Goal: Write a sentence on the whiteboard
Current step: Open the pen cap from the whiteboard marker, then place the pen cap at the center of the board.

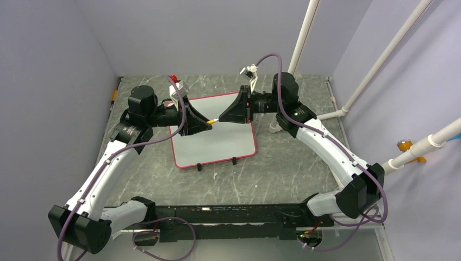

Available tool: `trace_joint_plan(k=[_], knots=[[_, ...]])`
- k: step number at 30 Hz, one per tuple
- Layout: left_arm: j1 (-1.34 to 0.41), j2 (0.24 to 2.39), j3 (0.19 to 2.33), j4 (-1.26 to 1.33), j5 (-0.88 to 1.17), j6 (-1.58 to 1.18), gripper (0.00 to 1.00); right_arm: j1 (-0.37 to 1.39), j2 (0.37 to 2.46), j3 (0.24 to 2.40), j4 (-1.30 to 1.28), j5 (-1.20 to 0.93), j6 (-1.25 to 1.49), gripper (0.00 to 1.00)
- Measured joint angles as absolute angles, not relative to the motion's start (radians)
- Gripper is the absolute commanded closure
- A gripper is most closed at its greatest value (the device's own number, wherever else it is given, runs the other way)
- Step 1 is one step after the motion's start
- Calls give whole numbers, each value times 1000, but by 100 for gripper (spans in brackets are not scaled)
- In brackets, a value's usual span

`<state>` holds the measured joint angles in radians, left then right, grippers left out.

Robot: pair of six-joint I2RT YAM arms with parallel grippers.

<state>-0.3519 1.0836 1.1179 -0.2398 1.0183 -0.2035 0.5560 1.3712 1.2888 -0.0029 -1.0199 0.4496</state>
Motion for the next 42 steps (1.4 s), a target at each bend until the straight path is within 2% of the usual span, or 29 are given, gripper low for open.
trace_joint_plan(k=[3, 19, 25, 31, 37, 42], knots=[[-352, 1084, 1118, -231, 1024, -205, 100, 556, 1371, 1289, 8, -1023, 456, 100], [-376, 1084, 1117, -204, 1028, -199, 100, 522, 1300, 1194, 67, -1020, 493, 100], [-317, 1076, 1116, -234, 1000, -188, 100, 392, 1202, 1097, 91, -979, 528, 100], [-302, 1067, 1116, -241, 982, -177, 100, 369, 1160, 1050, 79, -925, 551, 100], [-334, 1078, 1114, -303, 828, -180, 100, 369, 1086, 1026, 49, -830, 551, 100], [-456, 1056, 1029, -318, 644, -196, 100, 369, 1062, 1023, 36, -783, 550, 100]])
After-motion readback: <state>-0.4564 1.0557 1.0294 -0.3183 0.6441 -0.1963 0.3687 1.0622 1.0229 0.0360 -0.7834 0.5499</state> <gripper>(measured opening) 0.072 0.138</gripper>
